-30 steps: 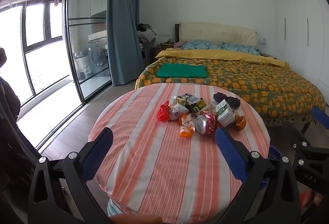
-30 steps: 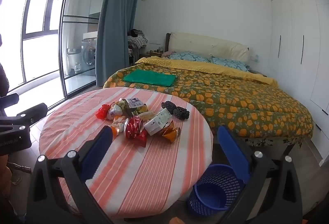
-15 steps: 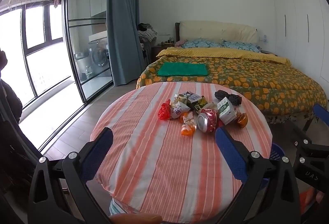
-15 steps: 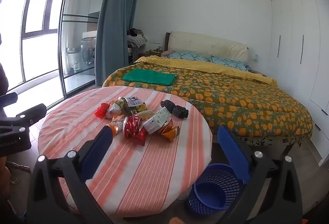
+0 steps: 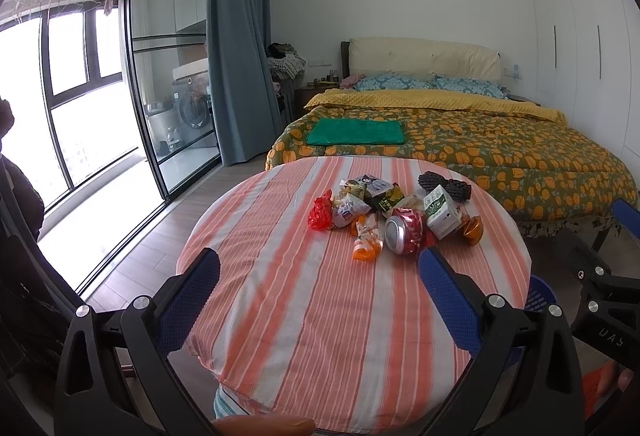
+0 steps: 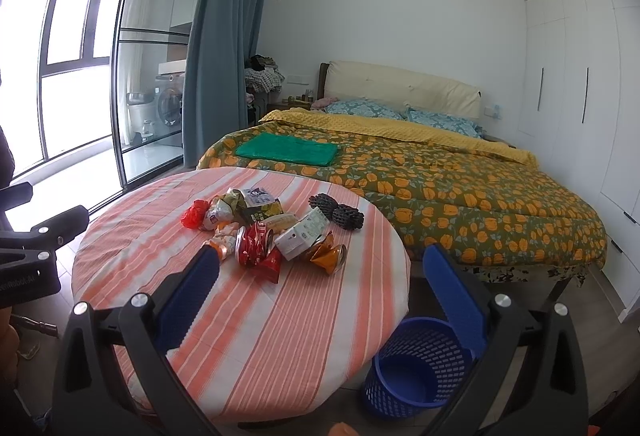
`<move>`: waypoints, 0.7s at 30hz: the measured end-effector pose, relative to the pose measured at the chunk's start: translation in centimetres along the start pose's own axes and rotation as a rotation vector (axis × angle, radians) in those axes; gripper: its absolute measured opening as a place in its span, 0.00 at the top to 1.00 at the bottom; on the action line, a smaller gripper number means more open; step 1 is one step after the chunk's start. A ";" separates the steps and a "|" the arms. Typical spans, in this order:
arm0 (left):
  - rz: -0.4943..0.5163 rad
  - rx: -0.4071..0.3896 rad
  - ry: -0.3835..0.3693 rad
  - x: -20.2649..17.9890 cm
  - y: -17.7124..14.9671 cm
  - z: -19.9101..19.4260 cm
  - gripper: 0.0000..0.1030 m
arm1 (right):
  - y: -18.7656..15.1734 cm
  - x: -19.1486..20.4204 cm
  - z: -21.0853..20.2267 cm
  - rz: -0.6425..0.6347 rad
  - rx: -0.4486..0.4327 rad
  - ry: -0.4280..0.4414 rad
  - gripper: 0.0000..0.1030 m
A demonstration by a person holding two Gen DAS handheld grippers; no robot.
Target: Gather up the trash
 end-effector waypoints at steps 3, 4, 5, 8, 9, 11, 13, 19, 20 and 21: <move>0.000 0.000 0.000 0.0 0.0 0.0 0.04 | 0.0 0.0 0.0 0.000 0.000 0.000 0.04; 0.001 0.001 0.000 0.0 0.0 0.0 0.04 | 0.0 0.0 0.0 -0.001 -0.001 0.000 0.04; 0.001 0.001 0.000 -0.1 0.1 0.0 0.04 | 0.0 0.0 0.0 -0.001 -0.001 0.000 0.04; 0.001 0.002 0.000 -0.1 0.1 0.0 0.04 | -0.1 -0.2 0.1 0.001 -0.003 -0.002 0.04; 0.002 0.002 0.001 -0.1 0.1 0.0 0.04 | 0.0 -0.4 0.0 0.002 -0.003 -0.003 0.04; 0.001 0.002 0.001 -0.1 0.1 0.0 0.04 | -0.1 -0.4 0.1 0.002 -0.004 -0.003 0.04; 0.001 0.003 0.000 -0.1 0.1 0.0 0.04 | -0.1 -0.4 0.0 0.002 -0.004 -0.004 0.04; 0.002 0.003 0.001 -0.2 0.1 0.1 0.04 | 0.0 -0.6 0.0 0.003 -0.004 -0.006 0.04; 0.002 0.004 0.001 -0.2 0.1 0.1 0.04 | 0.0 -0.6 0.0 0.003 -0.003 -0.005 0.04; 0.001 0.004 0.001 -0.2 0.0 0.1 0.04 | 0.0 -0.6 0.0 0.002 -0.003 -0.005 0.04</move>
Point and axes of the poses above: each gripper's, at about its wrist camera, not at the fingertips, and z roughly the way its jaws point, x to its left, y to its top, the point moved 2 cm from there along z, roughly the way its jaws point, and after that the axes turned 6 degrees about -z, right-handed, at the moved point
